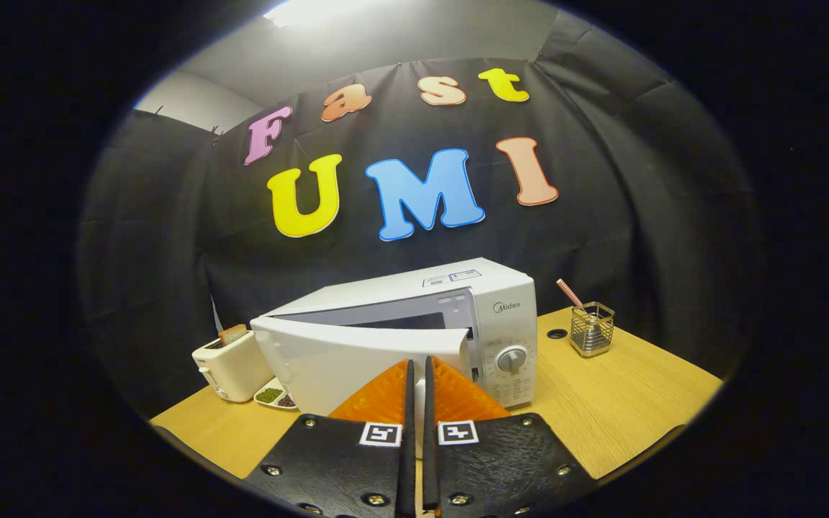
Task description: Open the microwave, put the food inside, and close the microwave door.
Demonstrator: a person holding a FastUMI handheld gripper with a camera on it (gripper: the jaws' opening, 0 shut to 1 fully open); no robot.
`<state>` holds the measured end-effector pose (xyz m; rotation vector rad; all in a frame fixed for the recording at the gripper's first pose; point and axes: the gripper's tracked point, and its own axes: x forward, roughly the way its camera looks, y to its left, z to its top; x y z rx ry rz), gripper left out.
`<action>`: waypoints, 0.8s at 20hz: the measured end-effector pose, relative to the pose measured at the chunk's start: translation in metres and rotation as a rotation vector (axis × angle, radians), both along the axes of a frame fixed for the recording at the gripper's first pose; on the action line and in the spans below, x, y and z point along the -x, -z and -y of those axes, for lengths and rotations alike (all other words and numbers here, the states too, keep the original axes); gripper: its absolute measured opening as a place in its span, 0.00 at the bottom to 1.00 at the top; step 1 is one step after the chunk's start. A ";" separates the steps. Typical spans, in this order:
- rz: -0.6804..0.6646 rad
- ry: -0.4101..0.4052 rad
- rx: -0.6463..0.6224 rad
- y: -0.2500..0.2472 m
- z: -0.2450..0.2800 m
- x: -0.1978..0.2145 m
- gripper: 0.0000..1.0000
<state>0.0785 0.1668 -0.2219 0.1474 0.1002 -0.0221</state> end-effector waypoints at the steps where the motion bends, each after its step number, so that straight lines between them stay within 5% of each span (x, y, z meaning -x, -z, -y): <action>1: -0.005 0.004 0.001 0.001 0.004 -0.008 0.04; 16: -0.016 0.012 0.029 0.000 0.036 -0.095 0.04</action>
